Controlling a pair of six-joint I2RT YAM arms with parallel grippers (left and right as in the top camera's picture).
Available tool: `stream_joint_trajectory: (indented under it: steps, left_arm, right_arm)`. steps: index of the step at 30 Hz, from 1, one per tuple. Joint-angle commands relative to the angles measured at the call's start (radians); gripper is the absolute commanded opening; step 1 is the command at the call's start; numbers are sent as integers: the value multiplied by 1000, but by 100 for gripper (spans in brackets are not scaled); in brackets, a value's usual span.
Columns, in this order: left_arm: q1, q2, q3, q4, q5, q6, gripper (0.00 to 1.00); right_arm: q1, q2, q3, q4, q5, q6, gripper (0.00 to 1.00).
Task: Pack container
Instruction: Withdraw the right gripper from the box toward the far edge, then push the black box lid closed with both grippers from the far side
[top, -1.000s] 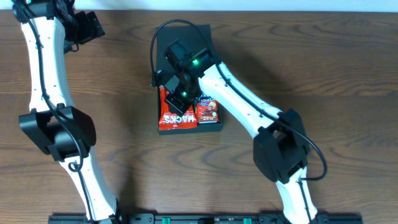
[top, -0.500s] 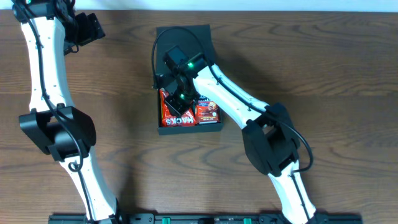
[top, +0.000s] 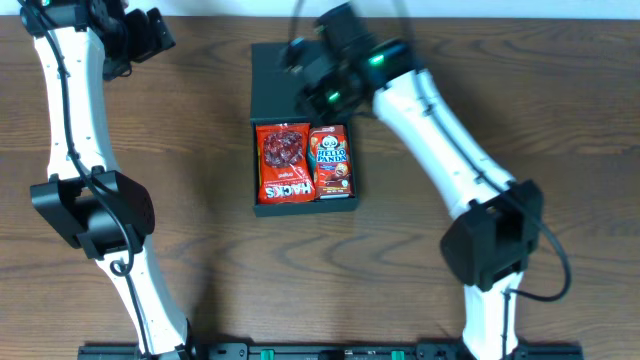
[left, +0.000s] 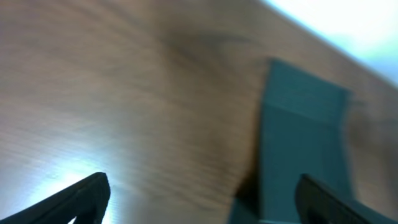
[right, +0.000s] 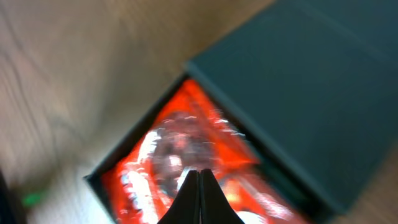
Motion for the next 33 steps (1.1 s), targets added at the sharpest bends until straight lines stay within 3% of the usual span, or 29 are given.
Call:
stream_joint_trajectory:
  steps: [1, 2, 5, 11, 16, 24, 33]
  left_arm:
    - [-18, 18, 16, 19, 147, 21, 59]
    - [-27, 30, 16, 19, 147, 20, 34]
    - [-56, 77, 16, 19, 156, -1, 6]
    - [-156, 232, 16, 56, 155, -251, 6]
    - [-186, 321, 16, 56, 175, -366, 6]
    - [-151, 401, 16, 179, 454, -377, 6]
    - [-93, 407, 16, 179, 489, -251, 6]
  right_arm:
    - [-134, 20, 2, 25, -94, 17, 1]
    - [-166, 29, 2, 34, -94, 23, 2]
    - [-243, 76, 2, 56, -123, 40, 1]
    - [-335, 256, 2, 103, -360, 100, 2]
    - [-341, 348, 2, 127, -432, 128, 1]
    - [-374, 452, 2, 244, -634, 203, 1]
    - [-423, 515, 2, 406, -790, 366, 1]
